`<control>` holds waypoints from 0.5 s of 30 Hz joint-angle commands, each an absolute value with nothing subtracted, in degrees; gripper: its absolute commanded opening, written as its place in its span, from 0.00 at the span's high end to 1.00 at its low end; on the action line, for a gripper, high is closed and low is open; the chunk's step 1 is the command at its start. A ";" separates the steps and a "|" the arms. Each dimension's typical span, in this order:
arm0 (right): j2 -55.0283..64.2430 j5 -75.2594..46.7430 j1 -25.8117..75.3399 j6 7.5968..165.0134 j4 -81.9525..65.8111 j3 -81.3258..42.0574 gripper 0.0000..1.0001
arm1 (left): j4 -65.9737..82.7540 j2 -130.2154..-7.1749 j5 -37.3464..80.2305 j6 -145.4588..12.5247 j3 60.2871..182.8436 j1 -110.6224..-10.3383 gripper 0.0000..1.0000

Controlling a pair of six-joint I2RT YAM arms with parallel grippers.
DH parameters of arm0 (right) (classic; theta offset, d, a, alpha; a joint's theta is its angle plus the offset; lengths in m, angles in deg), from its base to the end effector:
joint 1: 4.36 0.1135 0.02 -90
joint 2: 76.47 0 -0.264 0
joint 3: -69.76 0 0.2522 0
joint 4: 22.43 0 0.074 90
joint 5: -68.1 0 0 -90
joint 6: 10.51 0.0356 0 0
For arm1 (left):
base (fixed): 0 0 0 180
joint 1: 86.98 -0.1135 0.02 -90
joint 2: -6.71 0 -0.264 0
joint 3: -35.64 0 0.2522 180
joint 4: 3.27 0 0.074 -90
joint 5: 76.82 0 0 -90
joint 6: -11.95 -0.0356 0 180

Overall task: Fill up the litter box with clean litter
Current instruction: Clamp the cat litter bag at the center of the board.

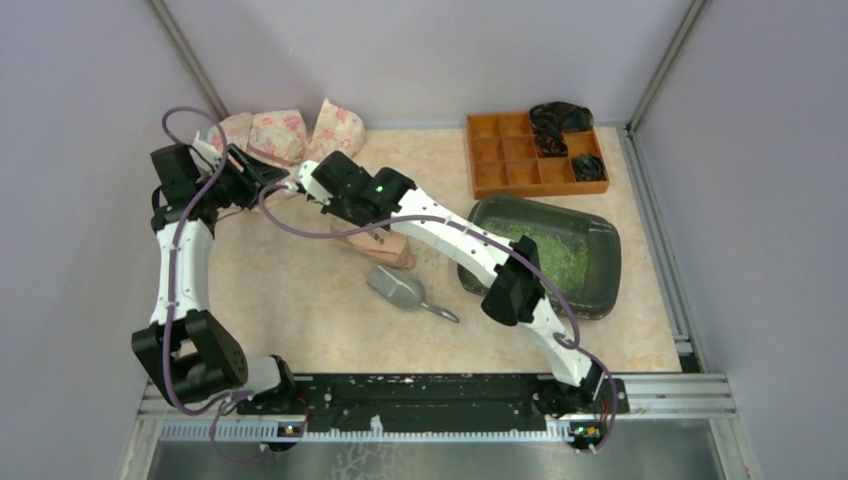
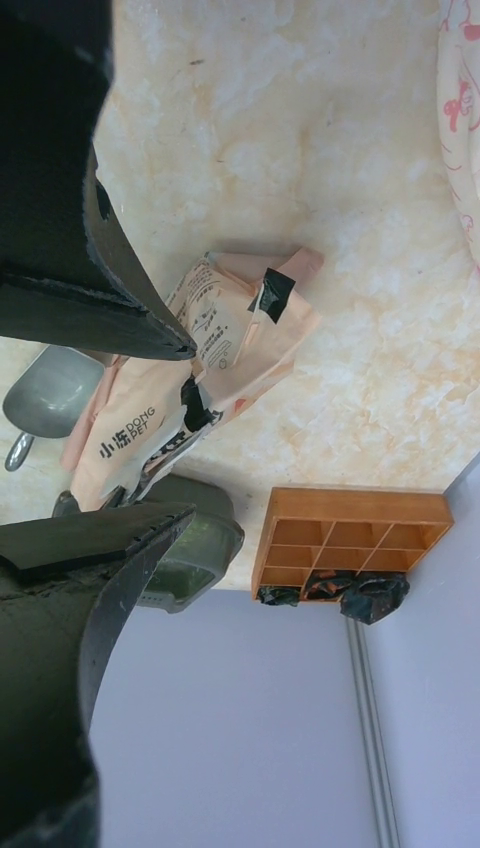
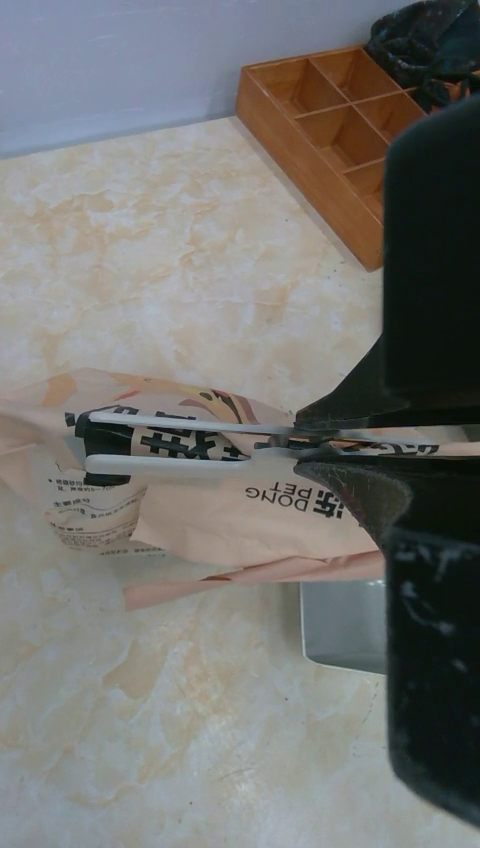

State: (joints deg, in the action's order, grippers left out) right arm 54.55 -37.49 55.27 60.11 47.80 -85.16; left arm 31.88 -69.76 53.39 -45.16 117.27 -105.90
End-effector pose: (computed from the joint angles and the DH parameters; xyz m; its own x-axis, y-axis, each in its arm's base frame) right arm 0.2603 0.4254 0.3365 -0.1003 -0.8034 -0.5869 -0.8168 0.4033 -0.4125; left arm 0.2885 0.0746 0.3423 -0.5498 -0.6268 -0.5521 -0.0205 0.6709 -0.7413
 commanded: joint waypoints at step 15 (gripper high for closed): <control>58.94 -41.64 55.75 60.42 51.68 -82.87 1.00 | 27.86 -70.24 57.18 -43.36 116.31 -106.36 0.40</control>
